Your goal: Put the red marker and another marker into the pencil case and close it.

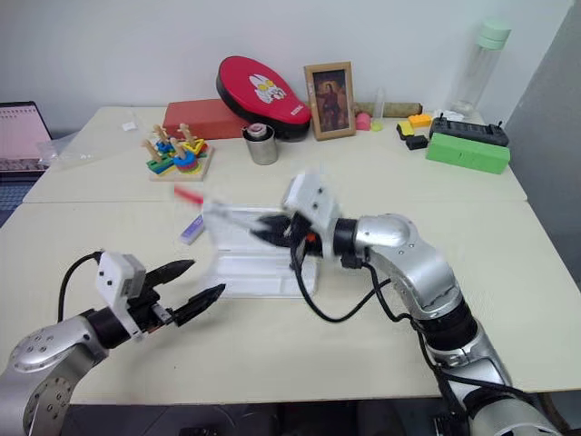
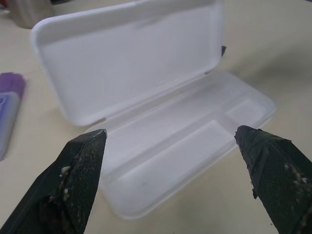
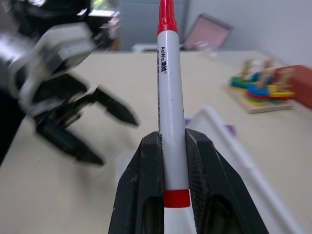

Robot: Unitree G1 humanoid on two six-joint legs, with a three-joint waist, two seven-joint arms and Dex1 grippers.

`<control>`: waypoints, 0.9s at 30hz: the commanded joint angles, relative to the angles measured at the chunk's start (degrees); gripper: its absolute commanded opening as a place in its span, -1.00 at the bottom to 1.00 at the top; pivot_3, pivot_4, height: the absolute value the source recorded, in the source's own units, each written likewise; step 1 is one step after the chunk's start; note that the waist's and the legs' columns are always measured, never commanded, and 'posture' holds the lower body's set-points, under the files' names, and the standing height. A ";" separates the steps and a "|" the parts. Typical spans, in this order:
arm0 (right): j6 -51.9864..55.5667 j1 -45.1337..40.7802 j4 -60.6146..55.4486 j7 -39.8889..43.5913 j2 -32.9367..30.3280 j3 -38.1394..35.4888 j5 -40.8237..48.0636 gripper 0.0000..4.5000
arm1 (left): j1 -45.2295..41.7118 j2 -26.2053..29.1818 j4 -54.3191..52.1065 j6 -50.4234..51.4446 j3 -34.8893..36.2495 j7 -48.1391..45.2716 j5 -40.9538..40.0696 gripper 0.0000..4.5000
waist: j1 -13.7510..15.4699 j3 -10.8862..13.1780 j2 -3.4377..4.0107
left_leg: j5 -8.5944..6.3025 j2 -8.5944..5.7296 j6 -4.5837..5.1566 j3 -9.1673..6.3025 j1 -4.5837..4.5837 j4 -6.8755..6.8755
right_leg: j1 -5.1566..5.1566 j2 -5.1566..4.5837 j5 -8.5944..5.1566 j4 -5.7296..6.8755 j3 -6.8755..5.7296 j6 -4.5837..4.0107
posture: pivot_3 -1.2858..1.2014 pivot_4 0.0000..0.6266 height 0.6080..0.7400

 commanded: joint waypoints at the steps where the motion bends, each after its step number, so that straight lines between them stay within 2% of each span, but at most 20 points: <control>1: -7.15 -2.29 9.66 1.51 0.21 6.83 -7.67 -0.86 | 1.78 0.13 -4.57 -1.66 3.74 0.43 -1.73 1.00 | 0.06 -0.09 -0.15 | 0.00 0.00 0.00 0.01 0.03 -0.01 | 0.03 0.00 -0.01 -0.01 0.00 -0.04 | 0.03 -0.52 1.00; 8: -16.55 -5.62 27.00 2.14 4.59 9.53 -14.48 -0.86 | 4.06 -0.16 -7.80 -0.85 5.89 1.95 -4.11 1.00 | 0.20 -0.09 -0.24 | 0.00 0.00 -0.01 0.05 0.00 -0.04 | -0.04 0.01 0.13 -0.02 0.05 -0.09 | 0.03 -0.52 1.00; 17: -20.46 -6.50 32.55 4.46 6.78 8.32 -17.11 -0.86 | 3.57 -0.34 -9.15 0.06 6.96 5.01 -7.01 1.00 | 0.21 -0.09 -0.23 | -0.01 0.00 -0.01 0.05 0.00 -0.04 | -0.03 0.01 0.11 -0.03 0.05 -0.08 | 0.03 -0.52 1.00; 19: -20.44 -6.41 32.73 4.75 7.03 7.97 -17.44 -0.54 | 2.97 -0.38 -9.21 0.34 7.13 5.63 -8.03 1.00 | 0.21 -0.09 -0.23 | -0.01 0.00 -0.02 0.05 0.00 -0.04 | -0.03 0.01 0.11 -0.03 0.05 -0.08 | 0.03 -0.52 1.00; 20: -20.36 -6.40 32.77 4.78 7.13 7.73 -17.48 -0.50 | 2.66 -0.37 -9.25 0.53 7.15 5.95 -8.67 1.00 | 0.21 -0.09 -0.23 | -0.01 0.00 -0.02 0.05 0.00 -0.04 | -0.03 0.01 0.11 -0.02 0.05 -0.09 | 0.03 -0.52 1.00; 27: -19.77 -6.47 31.59 4.49 7.79 5.64 -17.08 0.23 | 0.10 -0.34 -6.74 1.79 9.33 8.81 -12.64 1.00 | 0.21 -0.09 -0.23 | -0.01 0.00 -0.02 0.05 0.00 -0.04 | -0.03 0.01 0.11 -0.02 0.04 -0.08 | 0.03 -0.52 1.00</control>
